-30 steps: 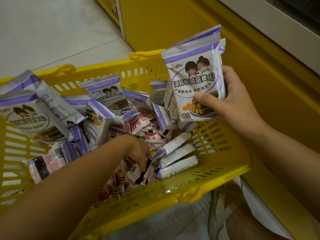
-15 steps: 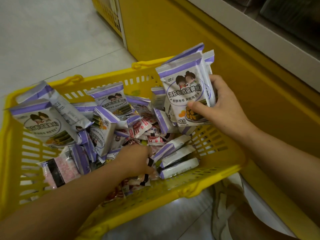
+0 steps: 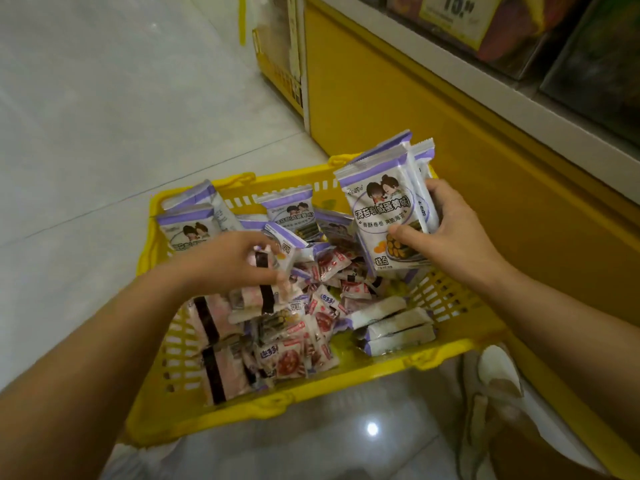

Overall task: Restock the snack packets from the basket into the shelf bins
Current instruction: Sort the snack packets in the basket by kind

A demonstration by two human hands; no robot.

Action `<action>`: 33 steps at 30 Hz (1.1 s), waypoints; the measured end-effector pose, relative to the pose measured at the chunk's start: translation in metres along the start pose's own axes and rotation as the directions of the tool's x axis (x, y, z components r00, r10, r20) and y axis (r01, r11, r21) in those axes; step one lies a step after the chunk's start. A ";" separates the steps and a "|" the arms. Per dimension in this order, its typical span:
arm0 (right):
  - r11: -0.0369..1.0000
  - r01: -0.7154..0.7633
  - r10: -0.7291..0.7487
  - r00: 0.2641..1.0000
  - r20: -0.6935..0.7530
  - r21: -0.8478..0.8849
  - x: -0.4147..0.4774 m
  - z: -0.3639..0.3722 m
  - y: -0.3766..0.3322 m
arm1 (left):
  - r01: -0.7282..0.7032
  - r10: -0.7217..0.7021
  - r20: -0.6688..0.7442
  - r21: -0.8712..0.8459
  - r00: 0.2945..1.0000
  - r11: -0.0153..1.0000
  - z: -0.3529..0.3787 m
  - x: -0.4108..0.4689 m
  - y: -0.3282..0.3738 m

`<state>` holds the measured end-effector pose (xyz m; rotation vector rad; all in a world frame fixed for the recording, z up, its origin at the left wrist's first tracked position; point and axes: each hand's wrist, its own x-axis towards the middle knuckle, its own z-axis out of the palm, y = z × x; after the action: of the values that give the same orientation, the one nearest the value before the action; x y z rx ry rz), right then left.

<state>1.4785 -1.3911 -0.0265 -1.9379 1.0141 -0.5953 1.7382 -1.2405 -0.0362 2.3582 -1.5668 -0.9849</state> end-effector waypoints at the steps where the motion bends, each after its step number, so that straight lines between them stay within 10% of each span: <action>1: 1.000 0.006 -0.006 1.000 0.001 0.004 -0.001 0.002 -0.002 | 0.049 -0.048 -0.042 0.038 0.998 0.998 -0.010 -0.007 -0.010; 6: 1.000 0.011 -0.011 1.000 0.006 0.007 -0.004 0.010 -0.009 | 0.204 -0.128 -0.172 0.562 0.977 0.802 -0.008 -0.022 -0.044; 10: 1.000 0.000 0.000 0.999 0.032 0.008 -0.005 0.013 -0.008 | 0.203 0.090 -0.402 0.627 0.911 0.752 0.024 -0.022 -0.044; 18: 1.000 0.001 -0.001 1.000 -0.011 -0.015 0.000 -0.001 0.006 | -0.308 0.498 -0.080 0.697 0.864 0.647 0.059 -0.012 -0.007; 26: 0.998 -0.039 0.045 0.988 -0.146 0.044 0.023 -0.038 0.025 | -0.280 0.272 0.065 0.233 0.960 0.931 0.100 0.053 0.047; 33: 0.999 -0.030 0.026 0.990 -0.141 -0.027 0.028 -0.023 0.045 | -0.155 0.158 0.038 -0.065 0.987 0.986 0.157 0.117 0.057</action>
<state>1.4588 -1.4391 -0.0514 -1.9250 1.1418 -0.7124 1.6298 -1.3311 -0.1834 2.1491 -1.6818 -1.0404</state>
